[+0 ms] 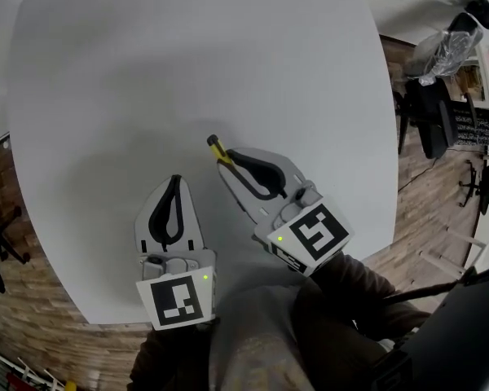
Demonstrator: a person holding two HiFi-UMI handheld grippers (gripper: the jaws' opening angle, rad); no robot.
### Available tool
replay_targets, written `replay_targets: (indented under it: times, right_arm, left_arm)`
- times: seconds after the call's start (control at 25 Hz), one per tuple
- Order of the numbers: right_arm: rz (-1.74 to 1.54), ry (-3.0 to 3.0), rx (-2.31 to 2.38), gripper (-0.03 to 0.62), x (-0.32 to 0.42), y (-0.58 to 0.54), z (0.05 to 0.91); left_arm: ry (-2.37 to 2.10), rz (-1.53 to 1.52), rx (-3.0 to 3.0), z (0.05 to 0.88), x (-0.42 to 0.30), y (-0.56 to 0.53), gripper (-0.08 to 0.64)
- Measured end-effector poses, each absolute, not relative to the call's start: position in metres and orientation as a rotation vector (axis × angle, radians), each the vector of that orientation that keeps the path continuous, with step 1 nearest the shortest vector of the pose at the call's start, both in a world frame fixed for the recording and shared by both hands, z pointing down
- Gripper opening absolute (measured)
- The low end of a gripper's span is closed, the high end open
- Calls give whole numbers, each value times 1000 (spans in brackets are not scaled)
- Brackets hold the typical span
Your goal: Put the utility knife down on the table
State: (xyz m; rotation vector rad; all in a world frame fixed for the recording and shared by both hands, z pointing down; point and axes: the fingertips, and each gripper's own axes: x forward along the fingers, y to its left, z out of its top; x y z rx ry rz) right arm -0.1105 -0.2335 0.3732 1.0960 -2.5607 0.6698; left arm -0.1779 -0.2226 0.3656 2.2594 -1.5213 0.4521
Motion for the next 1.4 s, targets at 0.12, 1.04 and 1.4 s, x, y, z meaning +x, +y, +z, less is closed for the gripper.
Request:
replay_targets:
  times: [0.12,1.04,1.4]
  right_arm:
    - [682,-2555,1094,57,-110,-233,378]
    - [713,-2522,1087,57,-110,-234,398]
    - [725,-2507,1084,57,-109,-234,404]
  left_arm:
    - [-1516,460,2254,370,-177,-222,2]
    - [-1479,481,2240,388,-177,-225,2]
    - [-1471,479,2234,392,-175,-226,2]
